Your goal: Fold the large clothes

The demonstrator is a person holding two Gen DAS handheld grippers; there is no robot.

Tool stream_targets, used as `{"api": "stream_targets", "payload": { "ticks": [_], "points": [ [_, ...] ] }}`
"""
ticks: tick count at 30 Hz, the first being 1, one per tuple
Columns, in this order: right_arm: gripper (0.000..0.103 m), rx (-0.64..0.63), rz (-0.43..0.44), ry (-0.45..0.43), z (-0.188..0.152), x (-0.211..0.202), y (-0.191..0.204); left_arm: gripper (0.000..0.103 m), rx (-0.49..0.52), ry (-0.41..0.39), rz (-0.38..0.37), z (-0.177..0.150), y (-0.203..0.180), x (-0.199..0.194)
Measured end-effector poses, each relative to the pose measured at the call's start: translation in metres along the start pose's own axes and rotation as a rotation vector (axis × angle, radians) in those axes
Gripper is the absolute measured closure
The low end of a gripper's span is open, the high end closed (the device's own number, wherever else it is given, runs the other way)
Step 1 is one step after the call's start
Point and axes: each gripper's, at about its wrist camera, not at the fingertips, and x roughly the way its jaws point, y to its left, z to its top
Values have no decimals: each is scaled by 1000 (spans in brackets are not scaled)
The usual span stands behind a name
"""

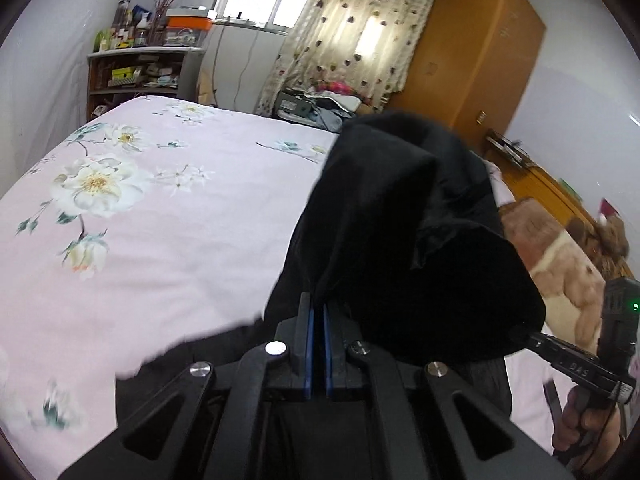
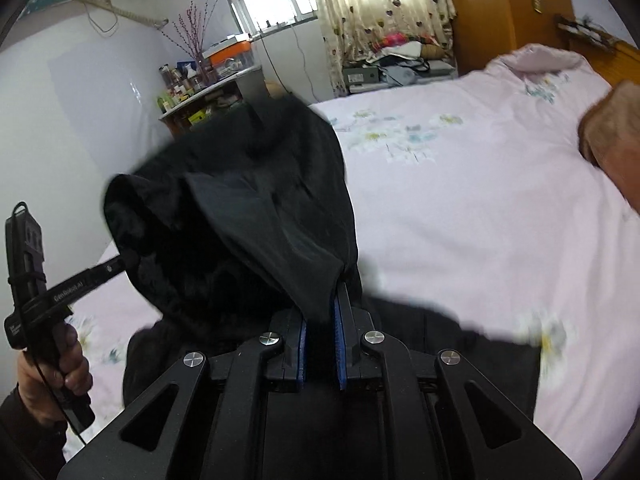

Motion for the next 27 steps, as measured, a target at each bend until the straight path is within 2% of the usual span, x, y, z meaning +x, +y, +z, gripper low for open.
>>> {"api": "stream_targets", "payload": {
  "ticks": [3,8,12,13,17,21,24,27],
  "points": [
    [92,7,-9,48,-35,-12,0,99,13,25,10,-28,-2,-21],
    [92,31,-24,132,-81,-21,-5,99,-13,110,58,-67,10,-27],
    [91,28,-38,153,-99,-37,-9,99,-38,143,90,-90,21,-40],
    [86,26,-39,152,-102,-41,-12,98,-45,144,92,-94,25,-44],
    [84,32,-55,130,-105,-62,-17,98,-75,156,115,-109,35,-65],
    [80,40,-43,77,-95,-76,-14,98,-94,118,146,-124,38,-93],
    [73,10,-22,55,-79,-71,1,98,-78,92,125,-109,30,-91],
    [73,-35,8,54,-68,-56,21,98,-36,76,90,-95,11,-77]
  ]
}}
